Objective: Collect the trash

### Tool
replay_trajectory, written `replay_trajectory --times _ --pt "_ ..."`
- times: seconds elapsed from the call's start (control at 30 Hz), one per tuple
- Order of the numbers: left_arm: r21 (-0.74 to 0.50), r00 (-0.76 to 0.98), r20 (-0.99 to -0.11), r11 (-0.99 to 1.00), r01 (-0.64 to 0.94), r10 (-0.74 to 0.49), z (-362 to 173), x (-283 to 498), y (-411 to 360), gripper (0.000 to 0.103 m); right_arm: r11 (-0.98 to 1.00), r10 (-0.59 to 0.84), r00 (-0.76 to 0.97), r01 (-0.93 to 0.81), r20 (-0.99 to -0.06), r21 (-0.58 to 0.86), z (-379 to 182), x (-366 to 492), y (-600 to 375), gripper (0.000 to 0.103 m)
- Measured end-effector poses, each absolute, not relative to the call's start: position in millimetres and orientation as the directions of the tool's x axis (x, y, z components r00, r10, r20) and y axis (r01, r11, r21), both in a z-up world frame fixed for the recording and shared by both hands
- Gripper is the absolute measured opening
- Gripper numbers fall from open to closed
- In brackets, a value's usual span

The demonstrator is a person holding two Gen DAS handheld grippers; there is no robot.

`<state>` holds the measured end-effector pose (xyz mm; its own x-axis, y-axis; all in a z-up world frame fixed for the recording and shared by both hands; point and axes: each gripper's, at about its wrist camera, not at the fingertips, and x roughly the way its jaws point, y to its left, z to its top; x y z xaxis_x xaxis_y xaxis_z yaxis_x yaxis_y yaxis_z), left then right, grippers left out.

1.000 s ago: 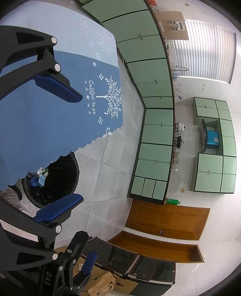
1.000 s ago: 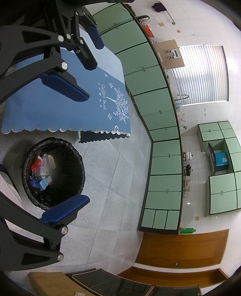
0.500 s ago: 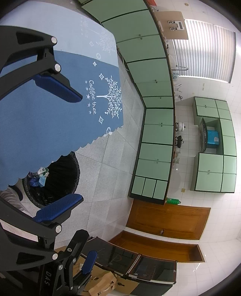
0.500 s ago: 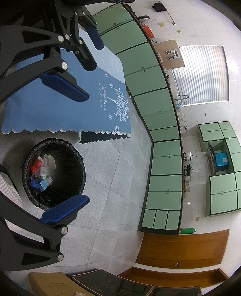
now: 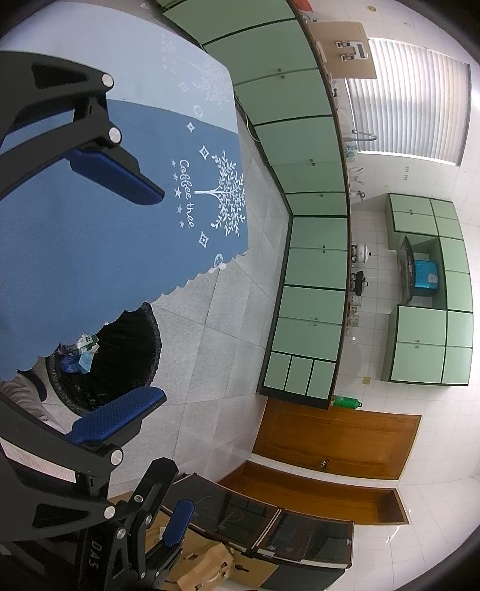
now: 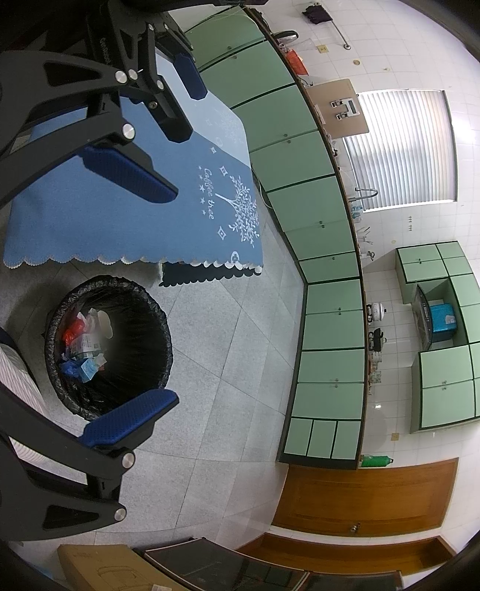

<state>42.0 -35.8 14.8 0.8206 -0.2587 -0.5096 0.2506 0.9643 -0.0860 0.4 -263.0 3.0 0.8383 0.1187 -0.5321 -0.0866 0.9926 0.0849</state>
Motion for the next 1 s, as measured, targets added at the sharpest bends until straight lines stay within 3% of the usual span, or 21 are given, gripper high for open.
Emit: replay_trajectory --times 1.0 --pt "-0.089 0.815 -0.518 0.964 0.250 -0.259 11.0 41.6 -37.7 0.097 0.993 0.117 0.832 -0.082 -0.542 0.088 -11.0 0.2 -263.8 0.098"
